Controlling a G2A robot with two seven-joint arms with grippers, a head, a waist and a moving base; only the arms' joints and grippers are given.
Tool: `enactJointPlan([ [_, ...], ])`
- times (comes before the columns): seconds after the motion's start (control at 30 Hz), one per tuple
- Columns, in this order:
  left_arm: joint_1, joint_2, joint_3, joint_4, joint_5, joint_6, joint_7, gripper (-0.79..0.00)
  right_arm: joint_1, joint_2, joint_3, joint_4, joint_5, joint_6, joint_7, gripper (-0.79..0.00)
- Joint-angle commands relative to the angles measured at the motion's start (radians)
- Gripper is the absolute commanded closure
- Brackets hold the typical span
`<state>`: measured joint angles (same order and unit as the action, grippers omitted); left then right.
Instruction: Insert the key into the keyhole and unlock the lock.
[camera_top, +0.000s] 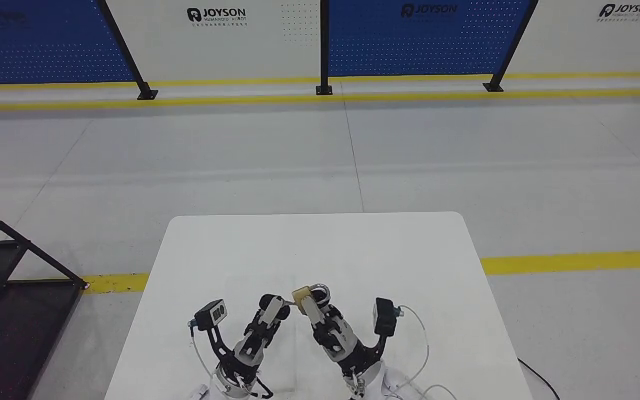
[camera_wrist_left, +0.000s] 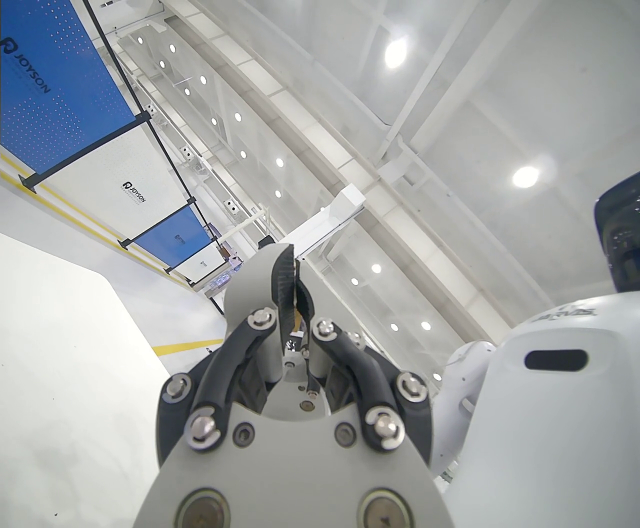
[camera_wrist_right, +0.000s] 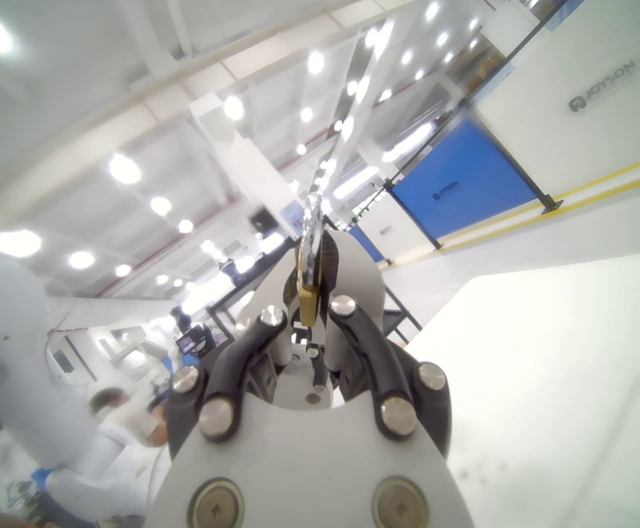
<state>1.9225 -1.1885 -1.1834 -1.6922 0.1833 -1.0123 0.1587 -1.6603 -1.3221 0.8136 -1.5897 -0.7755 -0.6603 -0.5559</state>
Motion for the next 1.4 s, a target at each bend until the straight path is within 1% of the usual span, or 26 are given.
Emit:
enactJointPlan([
  [0.0,0.000,-0.001,0.000,0.000,0.003,0.000,0.005,0.000,-0.001,-0.001,0.000,0.000,-0.006,0.004,-0.003,0.000],
  [0.23,-0.004,-0.007,0.007,-0.001,-0.009,0.000,0.028,0.000,-0.001,-0.004,0.000,0.002,-0.010,0.008,-0.023,0.000],
  [0.47,-0.006,-0.013,0.008,-0.007,-0.025,0.000,0.067,0.000,-0.016,-0.007,0.009,-0.008,-0.027,-0.010,-0.096,0.000],
  [0.9,-0.006,-0.013,0.008,-0.007,-0.025,0.000,0.067,0.000,-0.018,-0.007,0.013,-0.011,-0.035,-0.011,-0.099,0.000],
  [0.97,-0.009,-0.014,0.013,-0.014,-0.030,0.022,0.063,0.000,-0.020,-0.009,0.011,-0.018,-0.004,0.007,-0.085,0.000],
  [1.2,-0.007,-0.034,0.044,-0.022,0.009,0.000,0.136,0.000,-0.013,-0.021,-0.007,-0.016,0.023,0.037,-0.110,0.000],
  [1.37,-0.023,-0.052,0.071,0.000,0.062,0.001,0.193,0.000,0.000,-0.030,-0.017,0.002,0.024,0.045,-0.142,0.000],
])
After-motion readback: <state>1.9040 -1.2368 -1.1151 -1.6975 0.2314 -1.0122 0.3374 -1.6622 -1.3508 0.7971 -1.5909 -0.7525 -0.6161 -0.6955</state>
